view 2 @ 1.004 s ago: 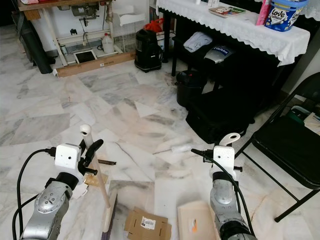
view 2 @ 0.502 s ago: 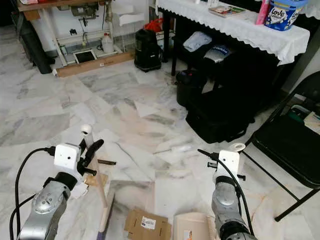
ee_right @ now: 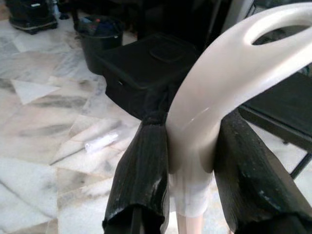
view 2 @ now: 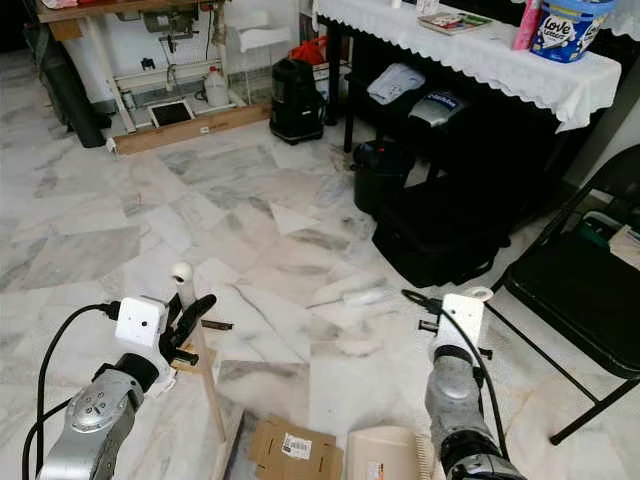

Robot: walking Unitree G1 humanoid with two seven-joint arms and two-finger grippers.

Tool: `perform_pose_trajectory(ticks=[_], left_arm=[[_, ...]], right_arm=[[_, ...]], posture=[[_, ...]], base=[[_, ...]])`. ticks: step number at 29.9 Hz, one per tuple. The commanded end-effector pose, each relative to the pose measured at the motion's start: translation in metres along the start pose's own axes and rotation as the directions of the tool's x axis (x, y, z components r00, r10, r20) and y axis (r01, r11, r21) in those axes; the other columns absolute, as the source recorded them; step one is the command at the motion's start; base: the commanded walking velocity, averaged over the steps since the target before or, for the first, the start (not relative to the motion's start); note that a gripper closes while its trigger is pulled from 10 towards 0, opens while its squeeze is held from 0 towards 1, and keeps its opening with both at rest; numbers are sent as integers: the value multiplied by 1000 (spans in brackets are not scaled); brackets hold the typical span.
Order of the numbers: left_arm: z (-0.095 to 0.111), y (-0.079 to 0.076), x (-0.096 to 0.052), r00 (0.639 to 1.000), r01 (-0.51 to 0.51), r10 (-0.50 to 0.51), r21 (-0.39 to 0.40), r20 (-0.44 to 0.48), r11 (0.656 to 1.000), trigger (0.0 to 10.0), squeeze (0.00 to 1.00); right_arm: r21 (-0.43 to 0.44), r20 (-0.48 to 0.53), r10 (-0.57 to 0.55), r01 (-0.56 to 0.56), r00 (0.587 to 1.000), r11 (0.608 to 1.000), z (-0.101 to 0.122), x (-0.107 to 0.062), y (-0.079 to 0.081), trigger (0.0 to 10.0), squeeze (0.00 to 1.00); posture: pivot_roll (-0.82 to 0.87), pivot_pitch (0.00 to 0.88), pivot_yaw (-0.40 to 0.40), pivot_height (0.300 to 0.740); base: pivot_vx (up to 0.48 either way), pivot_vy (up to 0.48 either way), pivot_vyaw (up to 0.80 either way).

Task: Sweep floor

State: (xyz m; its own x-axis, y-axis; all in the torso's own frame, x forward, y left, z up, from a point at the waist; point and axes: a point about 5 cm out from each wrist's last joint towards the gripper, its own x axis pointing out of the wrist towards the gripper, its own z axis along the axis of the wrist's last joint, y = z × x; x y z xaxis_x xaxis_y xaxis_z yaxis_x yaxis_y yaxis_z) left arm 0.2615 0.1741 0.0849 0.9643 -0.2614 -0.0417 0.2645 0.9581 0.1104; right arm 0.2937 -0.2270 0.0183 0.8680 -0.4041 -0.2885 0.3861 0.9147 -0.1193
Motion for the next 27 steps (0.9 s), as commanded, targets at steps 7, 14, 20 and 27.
perform_pose_trajectory(ticks=[7,14,20,27], left_arm=[[10,1,5,1000,13,-14,13,28,1000,10000,0],[12,1,6,999,-8,8,10,46,1000,10000,0],[18,5,7,995,-51,51,-1,84,999,10000,0],[20,8,7,993,-66,66,0,96,998,10000,0]], right_arm=[[57,-252,-5,20,968,998,-35,-10,3,10000,0],[112,-143,-13,29,990,993,-14,-3,5,10000,0],[72,81,12,-18,997,997,16,0,8,10000,0],[87,185,28,-45,982,995,32,0,9,10000,0]], posture=[[99,53,2,740],[97,49,-5,740],[93,49,-9,740],[90,52,-13,740]], base=[[0,0,0],[0,0,0],[0,0,0],[0,0,0]])
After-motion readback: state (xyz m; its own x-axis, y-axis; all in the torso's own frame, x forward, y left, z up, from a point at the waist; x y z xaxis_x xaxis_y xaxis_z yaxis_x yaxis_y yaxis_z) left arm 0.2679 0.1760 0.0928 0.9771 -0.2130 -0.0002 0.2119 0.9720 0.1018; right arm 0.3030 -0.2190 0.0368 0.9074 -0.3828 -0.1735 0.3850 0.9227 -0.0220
